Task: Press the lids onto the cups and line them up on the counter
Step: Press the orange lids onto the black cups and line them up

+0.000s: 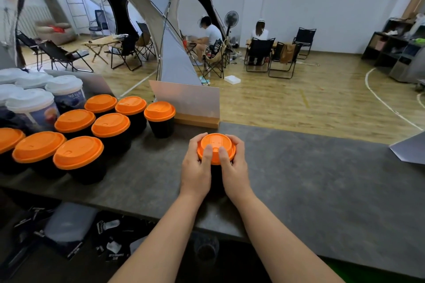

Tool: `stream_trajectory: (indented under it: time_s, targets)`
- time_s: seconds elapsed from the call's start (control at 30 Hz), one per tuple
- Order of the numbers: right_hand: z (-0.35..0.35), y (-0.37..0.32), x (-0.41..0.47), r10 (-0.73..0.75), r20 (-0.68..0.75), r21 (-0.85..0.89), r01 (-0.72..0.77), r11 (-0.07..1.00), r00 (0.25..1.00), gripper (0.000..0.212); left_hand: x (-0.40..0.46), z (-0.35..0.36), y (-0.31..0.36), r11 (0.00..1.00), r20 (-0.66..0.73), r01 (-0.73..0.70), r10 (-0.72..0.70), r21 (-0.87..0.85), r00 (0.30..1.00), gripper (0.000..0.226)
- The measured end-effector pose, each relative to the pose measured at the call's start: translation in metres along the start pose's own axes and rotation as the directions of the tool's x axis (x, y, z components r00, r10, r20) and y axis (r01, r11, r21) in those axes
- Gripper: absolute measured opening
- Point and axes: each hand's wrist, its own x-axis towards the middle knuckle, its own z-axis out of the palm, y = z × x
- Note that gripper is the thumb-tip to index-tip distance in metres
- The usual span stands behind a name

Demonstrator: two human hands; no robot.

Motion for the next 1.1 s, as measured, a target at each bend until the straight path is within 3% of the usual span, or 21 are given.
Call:
stream_trajectory:
  time_s: [0.27,0.47,0.6,0.7,0.9,0.97,1.1]
  targets:
    - [0.002,0.003,0.001,0.0,0.014,0.038,0.0,0.999,1.0,0.058,0.002,0.002,-0.004,0.996,0.012,0.05,-0.049,-0.077,0.999,0.054]
    - [0.0,0.004,0.001,0.022,0.01,0.131,-0.023,0.991,1.0,0.049,0.0,0.003,-0.001,0.999,0.012,0.044,-0.044,-0.017,0.999,0.049]
    - [-0.003,0.002,-0.001,0.02,-0.041,0.16,-0.014,0.987,0.999,0.029,0.001,0.002,-0.009,0.999,-0.112,-0.003,0.008,0.047,0.994,0.036]
    - [-0.003,0.003,-0.004,0.02,-0.058,0.137,-0.012,0.99,0.998,0.019,0.001,-0.001,-0.01,0.998,-0.208,-0.021,0.033,0.059,0.977,0.038]
    - [-0.003,0.001,-0.005,-0.008,-0.001,0.117,0.008,0.993,1.0,0.055,-0.003,0.0,-0.002,0.997,-0.02,-0.035,0.036,0.075,0.999,0.058]
    - [-0.002,0.004,-0.004,-0.015,-0.017,0.114,0.016,0.993,1.0,0.046,-0.003,0.002,-0.004,0.996,0.003,-0.028,0.028,0.085,1.0,0.064]
    - [-0.002,0.008,-0.002,0.0,-0.041,0.098,0.004,0.995,0.999,0.038,-0.004,0.002,-0.004,0.992,-0.01,-0.051,0.052,0.113,0.999,0.056]
